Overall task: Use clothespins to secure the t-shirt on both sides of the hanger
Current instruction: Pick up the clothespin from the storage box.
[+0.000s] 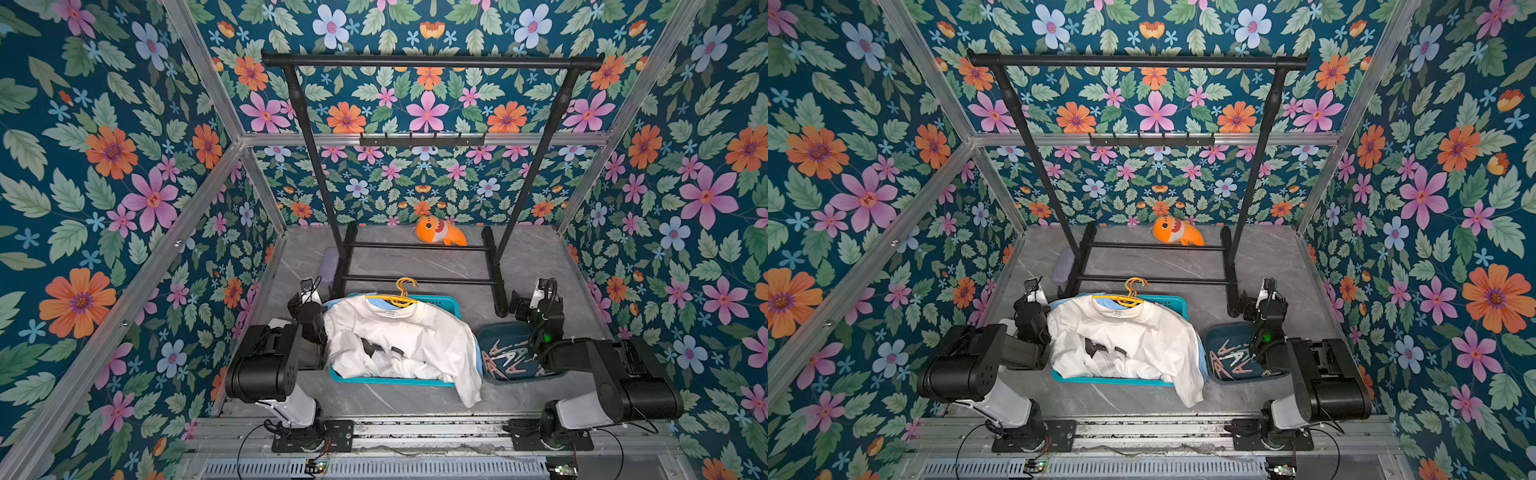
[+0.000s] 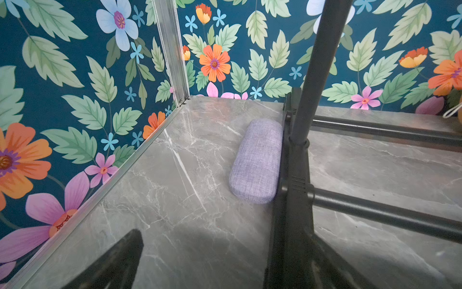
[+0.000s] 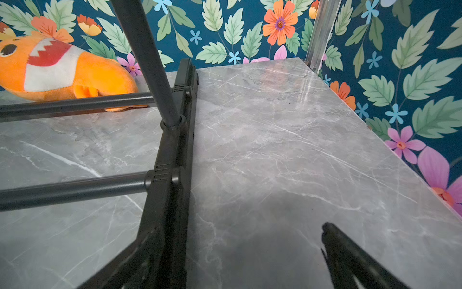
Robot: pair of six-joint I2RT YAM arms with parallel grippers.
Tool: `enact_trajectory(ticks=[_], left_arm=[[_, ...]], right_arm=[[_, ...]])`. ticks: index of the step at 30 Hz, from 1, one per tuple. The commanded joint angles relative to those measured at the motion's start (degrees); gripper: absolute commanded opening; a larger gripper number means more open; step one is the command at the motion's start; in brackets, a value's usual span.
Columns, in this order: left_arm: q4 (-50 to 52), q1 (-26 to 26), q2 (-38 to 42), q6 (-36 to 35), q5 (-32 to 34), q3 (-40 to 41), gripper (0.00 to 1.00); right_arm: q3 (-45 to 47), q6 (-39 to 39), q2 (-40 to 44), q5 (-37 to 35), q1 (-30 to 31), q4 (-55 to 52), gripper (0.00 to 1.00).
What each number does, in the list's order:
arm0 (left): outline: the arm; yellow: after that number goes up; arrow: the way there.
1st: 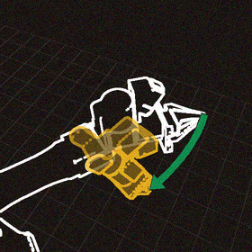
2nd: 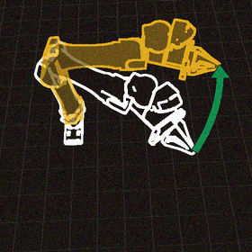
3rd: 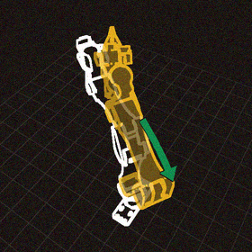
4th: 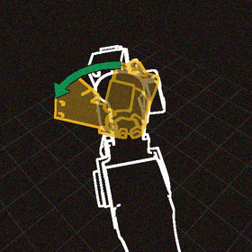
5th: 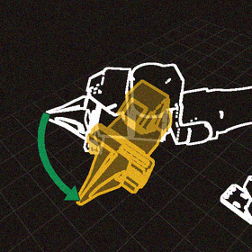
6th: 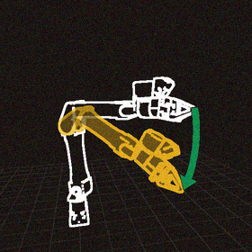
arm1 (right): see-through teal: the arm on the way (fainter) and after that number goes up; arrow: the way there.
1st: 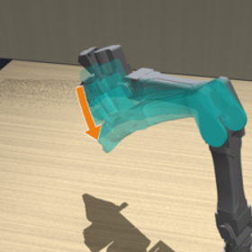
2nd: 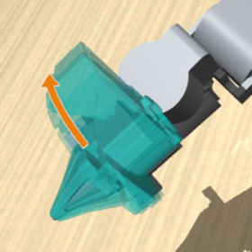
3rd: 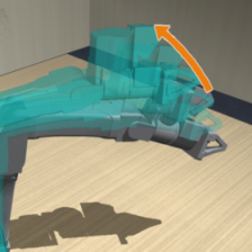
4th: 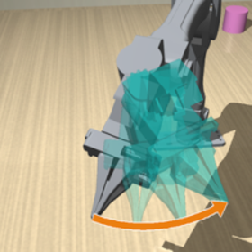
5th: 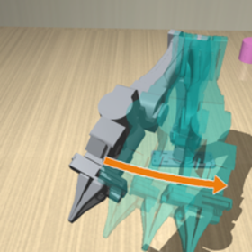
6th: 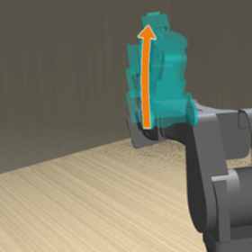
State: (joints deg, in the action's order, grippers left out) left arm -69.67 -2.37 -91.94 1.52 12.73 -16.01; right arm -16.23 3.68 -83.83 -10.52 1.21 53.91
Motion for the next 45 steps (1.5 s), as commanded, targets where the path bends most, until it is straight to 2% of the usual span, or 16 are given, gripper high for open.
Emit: enact_trajectory(ticks=[1, 28, 31, 34, 37, 39, 40, 42, 45], left_arm=[[-0.8, 0.0, 0.1, 0.1, -0.1, -0.2, 1.0], [-1.0, 0.0, 0.2, 0.1, -0.1, 0.0, 1.0], [-2.0, 0.0, 0.7, -0.4, 0.4, -0.1, 1.0], [13.2, -0.1, 8.1, 1.6, 6.2, -5.0, 1.0], [32.1, 0.0, 15.5, 6.8, 15.3, -12.4, 1.0], [41.1, 0.0, 19.8, 13.3, 21.4, -15.9, 1.0], [45.0, 0.0, 21.3, 15.8, 23.3, -17.3, 1.0], [51.4, 0.1, 24.2, 17.0, 24.2, -19.7, 1.0], [57.9, 0.1, 28.2, 16.2, 20.8, -22.7, 1.0]], right_arm=[[-0.1, -0.7, 0.2, 0.5, 0.0, 1.9, 1.0], [-0.1, -0.7, 0.1, 0.4, 0.0, 1.9, 1.0], [1.0, -1.0, 3.9, -2.2, 0.6, 1.3, 1.0], [0.4, 0.4, 15.9, -4.0, 0.8, -10.5, 1.0], [-2.0, 8.9, 29.1, -8.3, 0.8, -27.3, 1.0], [-4.6, 17.0, 38.7, -8.6, 0.6, -43.6, 1.0], [-5.5, 19.2, 42.2, -7.7, 0.2, -48.0, 1.0], [-7.8, 21.6, 47.7, -4.1, 0.0, -55.9, 1.0], [-14.0, 26.4, 50.2, -2.6, 0.0, -69.4, 1.0]])
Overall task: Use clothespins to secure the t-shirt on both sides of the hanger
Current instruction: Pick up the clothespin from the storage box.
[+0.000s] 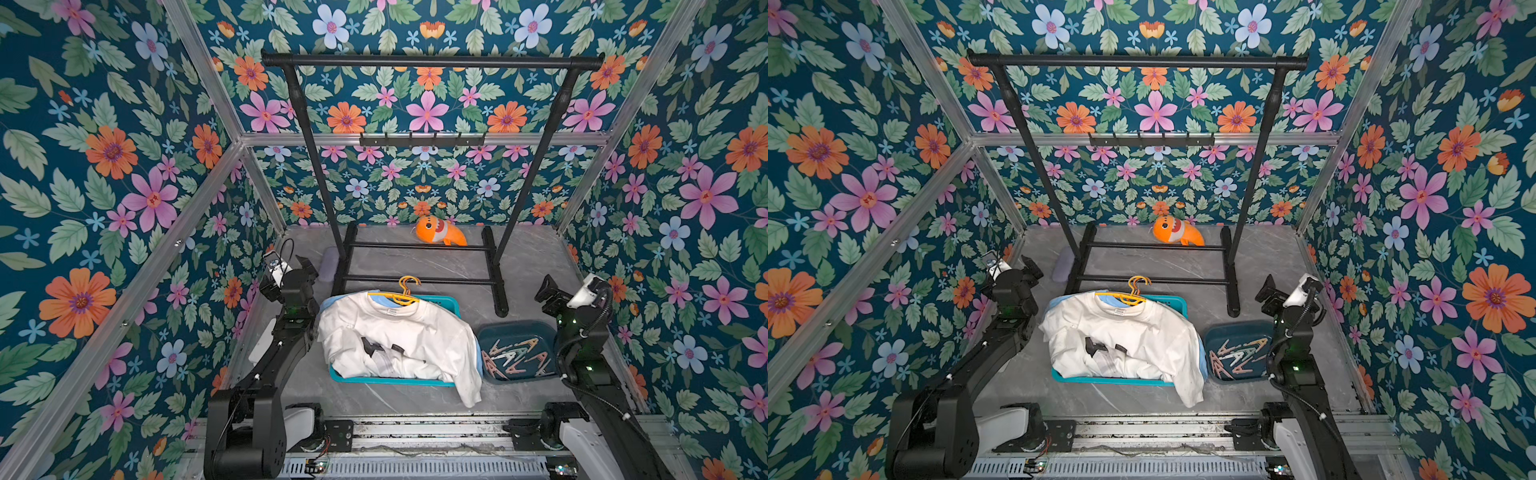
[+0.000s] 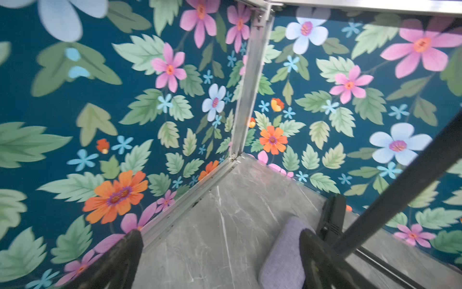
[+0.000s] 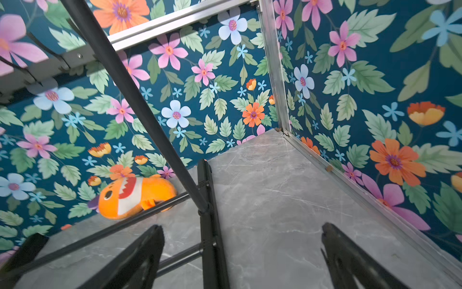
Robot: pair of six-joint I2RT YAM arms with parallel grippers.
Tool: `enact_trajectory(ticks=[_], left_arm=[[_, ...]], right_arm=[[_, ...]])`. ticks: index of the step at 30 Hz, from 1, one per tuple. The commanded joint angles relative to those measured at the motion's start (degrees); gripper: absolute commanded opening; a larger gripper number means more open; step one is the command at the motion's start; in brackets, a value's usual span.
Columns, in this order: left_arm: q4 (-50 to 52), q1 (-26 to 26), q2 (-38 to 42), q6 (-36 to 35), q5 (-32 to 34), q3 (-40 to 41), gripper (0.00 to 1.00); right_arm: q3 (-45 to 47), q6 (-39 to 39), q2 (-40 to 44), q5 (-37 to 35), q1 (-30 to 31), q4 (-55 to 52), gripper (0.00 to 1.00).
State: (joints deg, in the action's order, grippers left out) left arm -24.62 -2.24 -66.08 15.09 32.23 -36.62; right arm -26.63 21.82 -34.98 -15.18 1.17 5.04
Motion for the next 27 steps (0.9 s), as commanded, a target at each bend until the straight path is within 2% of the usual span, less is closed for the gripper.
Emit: enact_trajectory(ticks=[1, 4, 7, 11, 14, 17, 20, 22, 25, 27], left_arm=[[15.2, -0.1, 3.7, 3.0, 0.1, -3.4, 1.0], [19.6, -0.1, 8.1, -2.0, -13.6, -7.0, 1.0], [23.9, -0.1, 11.1, -5.0, -26.4, -10.1, 1.0], [28.0, -0.2, 11.8, -8.1, -45.6, -12.9, 0.99], [28.3, -0.4, 10.8, -9.0, -56.6, -12.5, 0.95], [27.8, -2.0, 10.2, -9.3, -59.9, -11.1, 0.91], [26.5, -4.0, 10.0, -8.3, -61.7, -9.8, 0.9], [25.1, -5.4, 9.7, -8.0, -63.0, -8.8, 0.9], [24.7, -7.5, 9.1, -9.2, -61.7, -7.7, 0.9], [25.1, -8.7, 8.6, -10.4, -60.0, -7.4, 0.9]], right_arm=[[-6.0, 9.2, 1.0, 2.9, 0.0, -25.1, 1.0], [-15.1, 10.8, -2.6, 7.5, 0.0, -38.9, 0.98], [-22.7, 12.6, -8.0, 14.1, 0.0, -49.2, 0.9], [-26.5, 12.4, -16.2, 25.5, 0.1, -55.2, 0.8], [-26.1, 13.0, -21.0, 25.8, 2.5, -57.1, 0.76], [-23.8, 16.9, -22.7, 19.7, 7.6, -56.7, 0.73], [-18.4, 23.3, -21.6, 17.4, 7.7, -52.8, 0.64], [-16.3, 26.4, -21.2, 13.4, 7.7, -52.1, 0.6], [-15.3, 29.1, -22.3, 8.6, 7.5, -52.1, 0.49], [-14.5, 30.5, -23.9, 8.6, 7.0, -51.3, 0.47]])
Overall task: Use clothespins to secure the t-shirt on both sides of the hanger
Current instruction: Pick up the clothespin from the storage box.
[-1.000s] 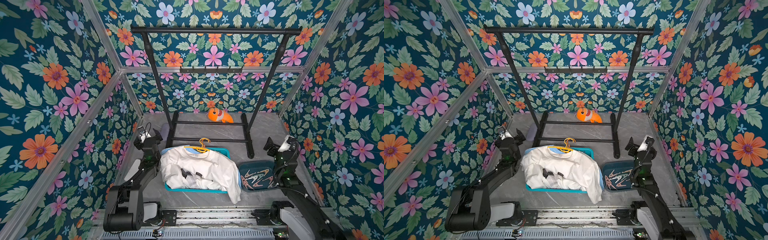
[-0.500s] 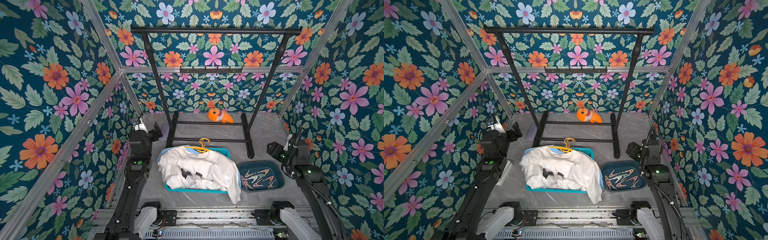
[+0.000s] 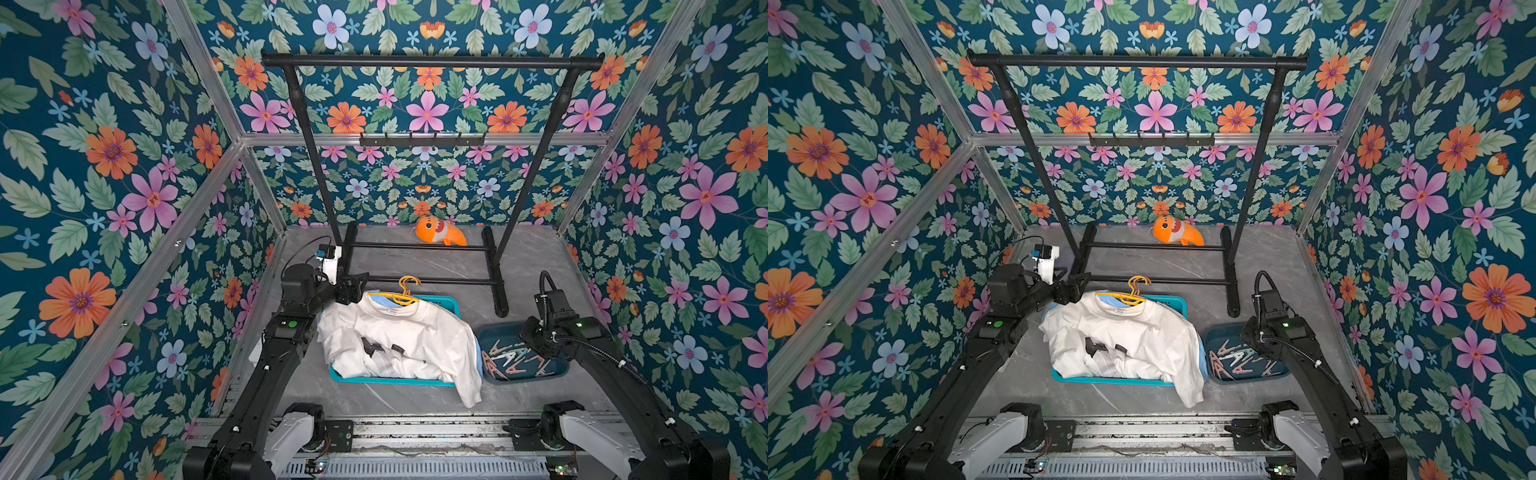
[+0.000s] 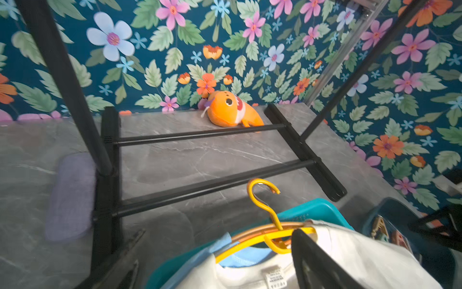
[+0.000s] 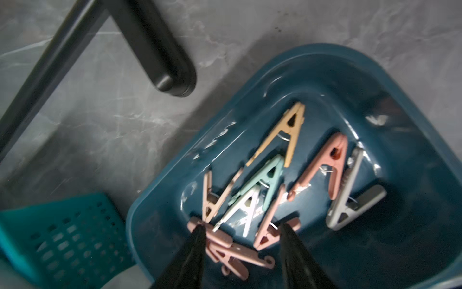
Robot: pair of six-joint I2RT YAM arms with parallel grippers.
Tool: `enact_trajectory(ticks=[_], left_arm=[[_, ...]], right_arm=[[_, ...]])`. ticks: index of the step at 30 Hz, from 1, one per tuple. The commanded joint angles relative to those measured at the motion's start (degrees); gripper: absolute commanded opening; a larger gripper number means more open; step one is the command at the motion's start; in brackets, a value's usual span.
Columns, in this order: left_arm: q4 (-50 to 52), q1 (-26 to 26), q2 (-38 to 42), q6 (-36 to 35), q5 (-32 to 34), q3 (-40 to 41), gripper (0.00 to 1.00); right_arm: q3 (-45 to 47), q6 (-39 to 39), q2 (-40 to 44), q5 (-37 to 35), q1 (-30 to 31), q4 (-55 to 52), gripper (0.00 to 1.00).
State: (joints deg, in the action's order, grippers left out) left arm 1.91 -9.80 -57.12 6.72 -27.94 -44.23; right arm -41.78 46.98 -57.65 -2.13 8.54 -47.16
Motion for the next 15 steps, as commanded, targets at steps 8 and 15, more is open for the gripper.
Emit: enact_trajectory(ticks=[8, 15], left_arm=[[-3.0, -2.2, -0.1, -0.9, 1.2, 1.4, 0.89], [-4.4, -2.2, -0.3, 0.3, 0.3, 2.1, 0.89]], right_arm=[[4.0, 9.4, -6.0, -5.8, -3.2, 4.7, 0.37], [6.5, 12.2, -11.2, -5.9, -4.0, 9.3, 0.34]])
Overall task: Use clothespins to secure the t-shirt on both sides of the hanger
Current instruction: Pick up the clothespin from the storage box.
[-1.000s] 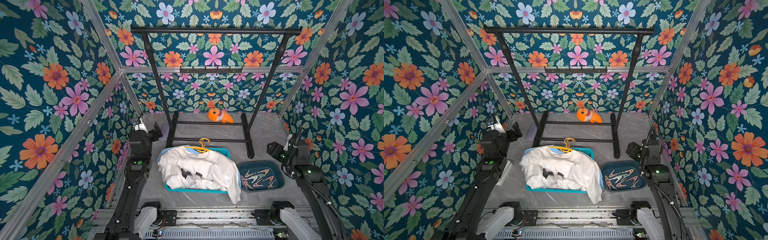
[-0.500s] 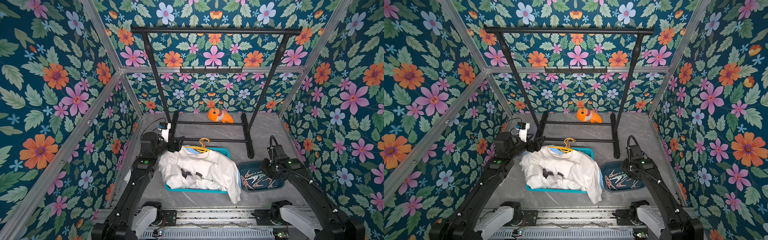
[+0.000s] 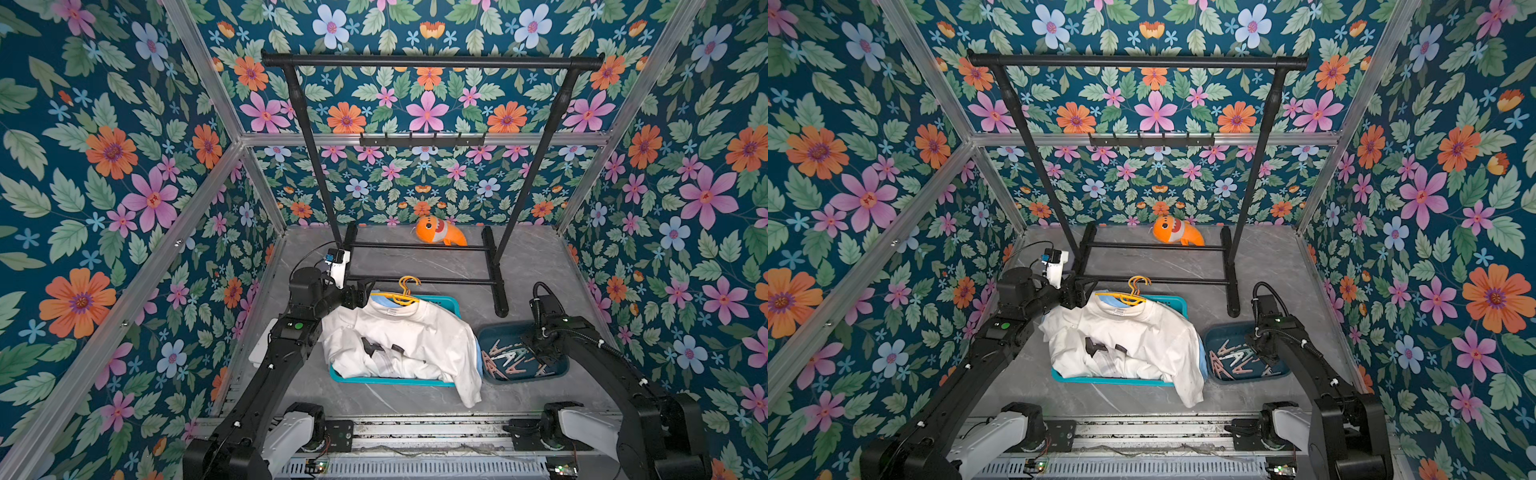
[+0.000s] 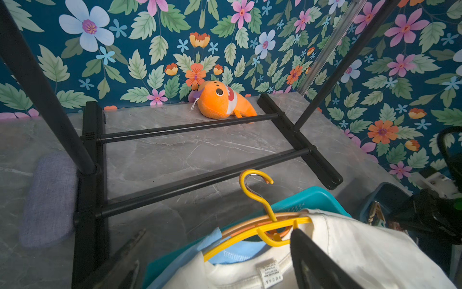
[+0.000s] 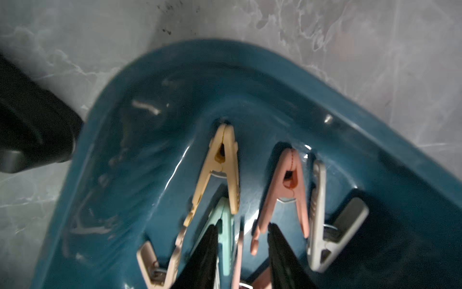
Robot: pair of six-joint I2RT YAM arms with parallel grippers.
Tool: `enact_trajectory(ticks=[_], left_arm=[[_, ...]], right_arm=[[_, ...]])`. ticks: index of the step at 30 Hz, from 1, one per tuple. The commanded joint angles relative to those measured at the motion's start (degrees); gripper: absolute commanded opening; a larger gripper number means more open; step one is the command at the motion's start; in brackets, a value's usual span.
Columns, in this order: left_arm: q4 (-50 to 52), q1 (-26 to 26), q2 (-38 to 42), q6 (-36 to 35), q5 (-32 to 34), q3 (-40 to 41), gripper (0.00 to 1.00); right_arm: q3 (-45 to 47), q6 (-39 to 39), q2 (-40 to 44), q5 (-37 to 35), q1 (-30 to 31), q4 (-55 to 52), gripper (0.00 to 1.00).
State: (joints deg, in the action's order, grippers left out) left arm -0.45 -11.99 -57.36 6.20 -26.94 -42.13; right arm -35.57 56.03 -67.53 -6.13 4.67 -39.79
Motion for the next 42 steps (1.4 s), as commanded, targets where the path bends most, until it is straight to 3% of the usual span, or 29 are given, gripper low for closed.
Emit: enact_trajectory(ticks=[1, 8, 25, 33, 42], left_arm=[[-2.1, 0.0, 0.0, 0.9, -0.7, 0.0, 0.89], [-2.7, 0.0, -0.4, 1.7, -0.8, 0.3, 0.89], [-2.0, -0.4, -0.3, 0.8, 0.2, 0.7, 0.89], [-1.8, -0.6, 0.1, 0.3, 0.7, 0.6, 0.89], [-1.9, -1.2, 1.2, -0.3, 0.9, 0.4, 0.89]], right_arm=[[0.3, 3.3, -1.6, -2.2, -0.1, 2.0, 0.33], [0.8, 2.6, -1.7, -5.5, -0.2, 4.1, 0.33], [0.6, 2.8, -7.1, -3.8, -0.9, 8.8, 0.3], [2.0, 4.0, -6.6, -4.5, -0.9, 9.2, 0.15], [1.2, 4.3, -1.7, -3.5, -0.8, 5.5, 0.07]])
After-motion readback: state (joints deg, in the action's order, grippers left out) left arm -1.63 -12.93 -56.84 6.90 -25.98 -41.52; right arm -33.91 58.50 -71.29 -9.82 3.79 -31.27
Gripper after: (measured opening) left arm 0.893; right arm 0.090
